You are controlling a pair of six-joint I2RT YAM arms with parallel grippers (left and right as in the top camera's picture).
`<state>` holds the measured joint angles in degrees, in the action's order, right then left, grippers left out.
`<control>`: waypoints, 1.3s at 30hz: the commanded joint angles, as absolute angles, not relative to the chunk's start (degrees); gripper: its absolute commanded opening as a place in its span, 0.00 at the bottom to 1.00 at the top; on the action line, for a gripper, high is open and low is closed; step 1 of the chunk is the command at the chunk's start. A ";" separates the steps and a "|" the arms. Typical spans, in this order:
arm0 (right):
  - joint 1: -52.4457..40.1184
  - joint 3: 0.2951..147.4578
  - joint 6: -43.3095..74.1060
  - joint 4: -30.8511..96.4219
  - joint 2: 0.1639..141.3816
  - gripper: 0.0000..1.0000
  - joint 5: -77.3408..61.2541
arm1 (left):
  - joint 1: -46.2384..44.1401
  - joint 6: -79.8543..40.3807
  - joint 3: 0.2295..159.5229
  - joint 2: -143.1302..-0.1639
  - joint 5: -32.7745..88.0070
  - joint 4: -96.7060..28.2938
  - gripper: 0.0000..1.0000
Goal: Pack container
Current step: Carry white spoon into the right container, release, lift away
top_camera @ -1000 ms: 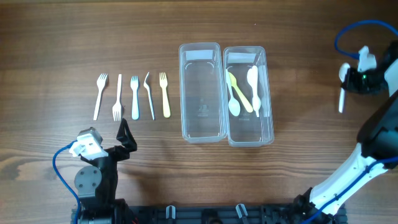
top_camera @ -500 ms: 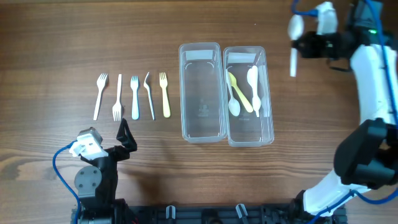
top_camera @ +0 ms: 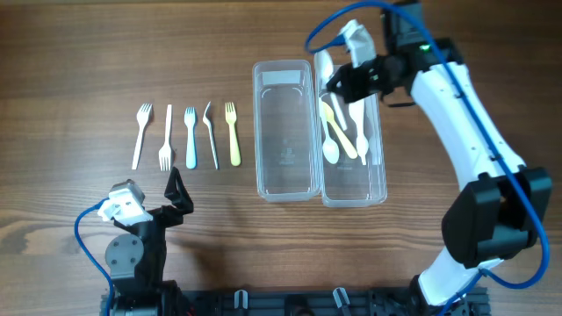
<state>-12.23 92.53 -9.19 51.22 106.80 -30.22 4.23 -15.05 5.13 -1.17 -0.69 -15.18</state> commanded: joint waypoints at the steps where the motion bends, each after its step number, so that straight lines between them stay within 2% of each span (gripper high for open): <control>1: -14.04 90.06 -6.85 51.27 105.95 0.04 -25.10 | 3.97 -13.69 4.71 -0.89 0.21 -15.03 1.00; 16: -14.28 86.52 6.44 53.67 105.95 0.04 -13.50 | 3.97 -13.69 4.71 -0.89 0.21 -15.00 1.00; 19: -14.28 85.73 7.92 53.91 105.97 0.04 -8.75 | 3.97 -13.69 4.71 -0.91 0.21 -15.03 1.00; 25: -14.28 83.85 7.92 53.36 105.97 0.04 -8.38 | 3.97 -13.69 4.71 -0.91 0.21 -15.03 1.00; 26: -14.28 83.88 7.88 53.34 105.97 0.08 -8.40 | 3.97 -13.69 4.71 -0.91 0.21 -15.03 1.00; 27: -14.28 83.88 7.88 53.15 105.97 0.28 -8.62 | 3.97 -13.69 4.71 -0.91 0.21 -15.03 1.00; 28: -14.28 83.88 7.84 52.93 105.97 0.59 -8.58 | 3.97 -13.69 4.71 -0.91 0.21 -15.03 1.00; 29: -14.28 83.88 7.53 52.77 105.97 0.64 -8.58 | 3.97 -13.69 4.71 -0.91 0.21 -15.03 1.00; 32: -14.28 83.99 7.01 51.44 105.95 0.68 -8.62 | 3.97 -13.69 4.71 -0.91 0.21 -15.03 1.00; 39: -10.41 94.78 4.67 51.46 105.32 0.64 -5.67 | 3.97 -13.69 4.71 -0.91 0.21 -15.03 1.00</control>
<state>-13.41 87.09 6.13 51.40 106.80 -9.82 4.23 -15.05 5.13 -1.17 -0.69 -15.18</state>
